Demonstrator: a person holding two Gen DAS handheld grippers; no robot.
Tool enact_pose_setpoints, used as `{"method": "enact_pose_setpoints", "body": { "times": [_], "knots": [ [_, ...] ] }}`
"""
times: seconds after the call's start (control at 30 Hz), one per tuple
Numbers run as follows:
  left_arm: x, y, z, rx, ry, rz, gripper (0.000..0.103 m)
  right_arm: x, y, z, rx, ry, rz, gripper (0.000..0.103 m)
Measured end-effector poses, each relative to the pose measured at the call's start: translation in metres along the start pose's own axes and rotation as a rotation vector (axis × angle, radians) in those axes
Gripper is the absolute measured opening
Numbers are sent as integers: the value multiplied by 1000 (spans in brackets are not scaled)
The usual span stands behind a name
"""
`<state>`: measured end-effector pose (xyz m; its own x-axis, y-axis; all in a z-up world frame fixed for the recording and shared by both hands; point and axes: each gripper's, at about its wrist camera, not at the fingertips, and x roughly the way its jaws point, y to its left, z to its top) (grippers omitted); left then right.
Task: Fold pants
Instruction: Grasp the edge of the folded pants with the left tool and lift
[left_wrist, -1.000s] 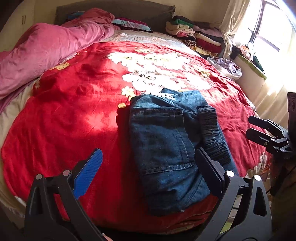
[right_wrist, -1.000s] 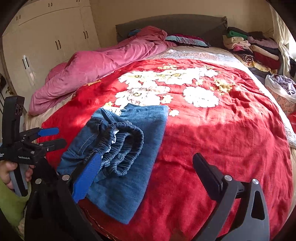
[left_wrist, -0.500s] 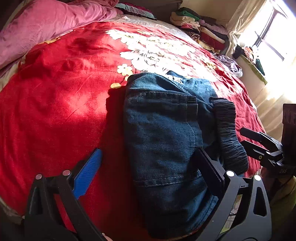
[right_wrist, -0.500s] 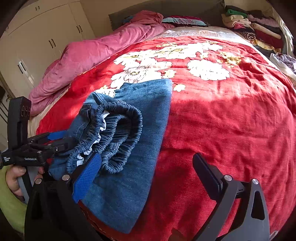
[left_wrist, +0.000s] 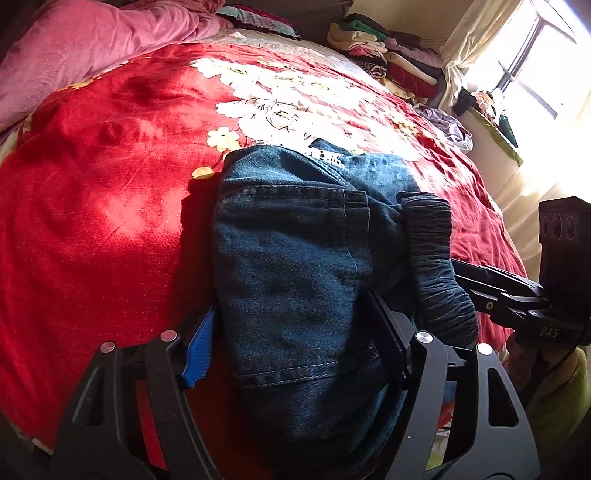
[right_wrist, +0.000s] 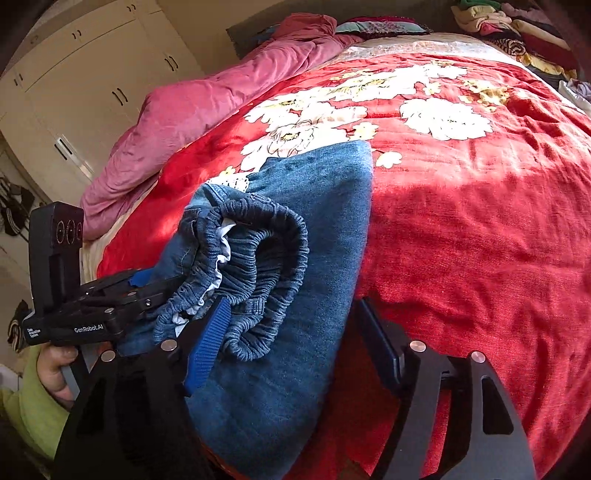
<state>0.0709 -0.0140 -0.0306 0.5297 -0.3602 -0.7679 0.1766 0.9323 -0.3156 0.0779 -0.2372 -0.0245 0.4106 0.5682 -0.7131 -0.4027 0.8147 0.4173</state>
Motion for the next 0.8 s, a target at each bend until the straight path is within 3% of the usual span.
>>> {"method": "enact_pose_setpoints", "body": {
  "times": [0.43,0.6,0.8],
  "knots": [
    [12,-5,6,17,1,9,69,15,-9,8,31,-7,85,72],
    [8,-12,5,36,-16,7,49,12,-1,6,-7,-16,122,42],
    [0,-18,5,50,-37,18,43,0,18,2,-82,-63,76,35]
  ]
}}
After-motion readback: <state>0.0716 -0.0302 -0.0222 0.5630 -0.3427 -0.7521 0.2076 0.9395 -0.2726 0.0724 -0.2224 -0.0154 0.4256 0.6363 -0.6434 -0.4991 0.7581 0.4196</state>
